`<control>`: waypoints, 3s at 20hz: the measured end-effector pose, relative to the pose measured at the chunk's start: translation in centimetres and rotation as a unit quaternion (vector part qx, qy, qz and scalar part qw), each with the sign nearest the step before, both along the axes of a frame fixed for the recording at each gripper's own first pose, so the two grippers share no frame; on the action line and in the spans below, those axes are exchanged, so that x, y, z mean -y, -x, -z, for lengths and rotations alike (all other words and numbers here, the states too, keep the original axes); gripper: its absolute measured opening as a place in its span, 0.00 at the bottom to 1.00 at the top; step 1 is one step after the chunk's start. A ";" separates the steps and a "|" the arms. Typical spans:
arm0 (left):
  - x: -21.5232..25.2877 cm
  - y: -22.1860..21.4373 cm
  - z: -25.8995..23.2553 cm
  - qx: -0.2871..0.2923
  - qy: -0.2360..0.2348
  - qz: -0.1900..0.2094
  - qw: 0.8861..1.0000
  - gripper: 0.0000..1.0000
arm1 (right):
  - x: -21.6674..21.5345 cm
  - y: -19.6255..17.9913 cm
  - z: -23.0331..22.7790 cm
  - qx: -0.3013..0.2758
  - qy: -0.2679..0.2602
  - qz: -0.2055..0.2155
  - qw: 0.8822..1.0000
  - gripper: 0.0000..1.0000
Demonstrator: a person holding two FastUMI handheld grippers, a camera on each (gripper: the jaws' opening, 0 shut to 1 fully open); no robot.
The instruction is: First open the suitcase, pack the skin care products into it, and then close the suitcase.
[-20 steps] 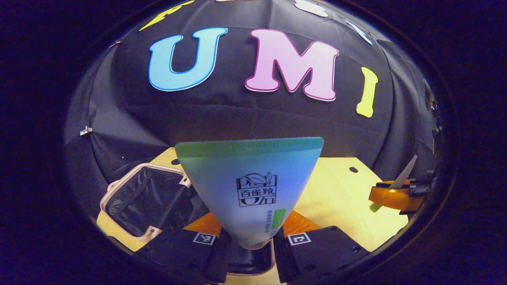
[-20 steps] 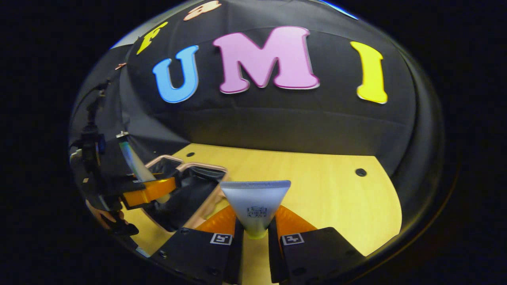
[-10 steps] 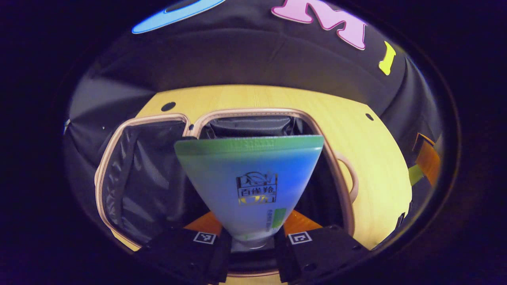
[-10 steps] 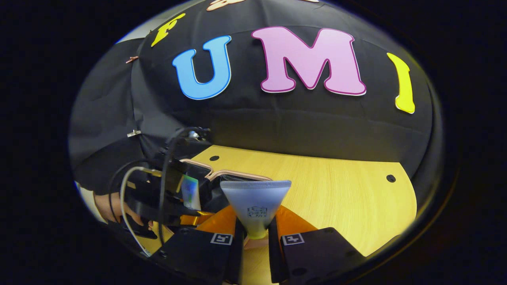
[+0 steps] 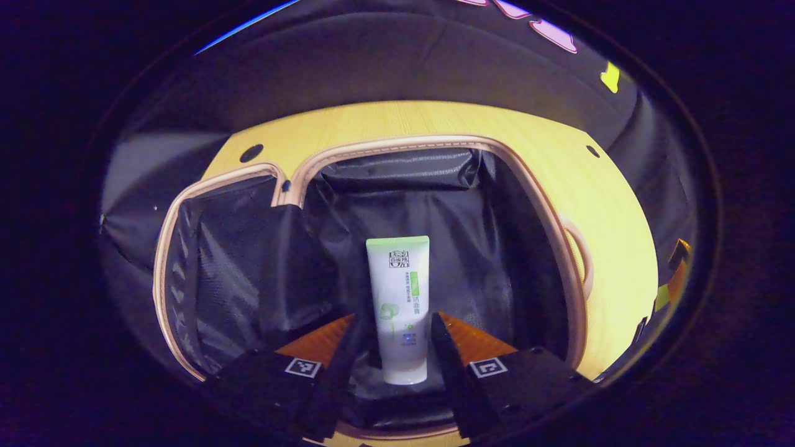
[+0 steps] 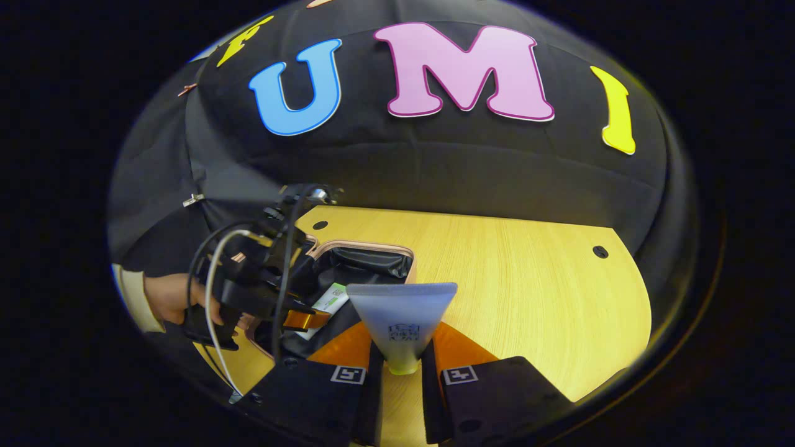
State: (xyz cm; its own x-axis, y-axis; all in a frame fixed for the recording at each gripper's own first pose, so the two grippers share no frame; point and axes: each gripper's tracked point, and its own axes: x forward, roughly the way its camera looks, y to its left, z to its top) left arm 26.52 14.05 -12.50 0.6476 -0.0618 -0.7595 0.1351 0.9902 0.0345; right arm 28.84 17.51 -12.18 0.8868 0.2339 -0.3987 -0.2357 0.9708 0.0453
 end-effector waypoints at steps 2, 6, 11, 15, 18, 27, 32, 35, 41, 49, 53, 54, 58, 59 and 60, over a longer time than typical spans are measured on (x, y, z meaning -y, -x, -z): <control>-1.2 1.7 -3.4 0.067 0.013 -0.021 0.997 0.89 | -0.2 -0.2 0.2 -0.019 -0.004 0.005 1.000 0.22; -5.7 7.6 -9.1 0.182 0.035 -0.087 0.979 0.94 | -4.1 -0.7 3.6 -0.092 0.006 -0.014 0.996 0.30; -11.0 13.9 -10.9 0.235 0.015 -0.075 0.969 0.95 | -9.7 -4.2 10.2 -0.183 0.014 -0.006 0.983 0.30; -14.2 16.6 -10.1 0.233 0.041 -0.117 0.964 0.95 | -11.2 -6.2 13.9 -0.214 0.047 0.021 0.976 0.22; -15.9 18.6 -9.3 0.223 0.055 -0.141 0.963 0.95 | -11.4 -6.9 15.8 -0.244 0.057 0.045 0.967 0.22; -24.9 19.4 -7.2 0.219 0.043 -0.223 0.949 0.95 | -10.9 -6.2 8.3 -0.155 0.009 0.044 0.987 0.51; -33.5 14.9 -6.1 0.209 0.033 -0.253 0.944 0.96 | -7.1 -1.6 1.7 -0.062 0.015 0.028 0.998 0.93; -36.8 11.0 -4.7 0.177 0.062 -0.259 0.947 0.96 | -4.2 2.3 -0.7 -0.024 0.036 0.027 0.999 0.98; -38.5 3.7 -2.9 0.137 0.175 -0.273 0.936 0.91 | 2.4 8.7 -1.9 0.002 0.091 0.052 0.994 0.98; -38.6 -0.2 1.3 0.073 0.282 -0.325 0.900 0.63 | 6.1 11.1 0.5 -0.044 0.095 0.102 0.989 0.98; -38.3 -1.4 1.6 0.088 0.326 -0.351 0.873 0.23 | 7.4 12.2 0.3 -0.046 0.096 0.114 0.988 0.98; -38.4 -1.3 1.3 0.093 0.331 -0.352 0.870 0.18 | 7.8 12.4 0.1 -0.044 0.094 0.119 0.987 0.98; -38.4 -0.1 -2.0 0.120 0.301 -0.329 0.887 0.09 | 9.8 13.0 0.3 -0.049 0.081 0.136 0.986 0.98; -38.7 0.1 -3.6 0.134 0.293 -0.322 0.890 0.08 | 10.5 13.0 0.3 -0.049 0.081 0.143 0.985 0.98; -38.5 0.3 -5.6 0.157 0.289 -0.317 0.890 0.08 | 11.0 13.0 0.1 -0.045 0.077 0.149 0.985 0.98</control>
State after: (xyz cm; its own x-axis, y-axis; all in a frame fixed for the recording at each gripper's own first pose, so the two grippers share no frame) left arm 26.19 52.55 -6.92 0.8656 0.0695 -0.4958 -0.3835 0.7287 -0.5673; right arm 15.84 6.49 -12.30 0.8660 -0.1013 -0.4896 0.0595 0.9932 -0.1002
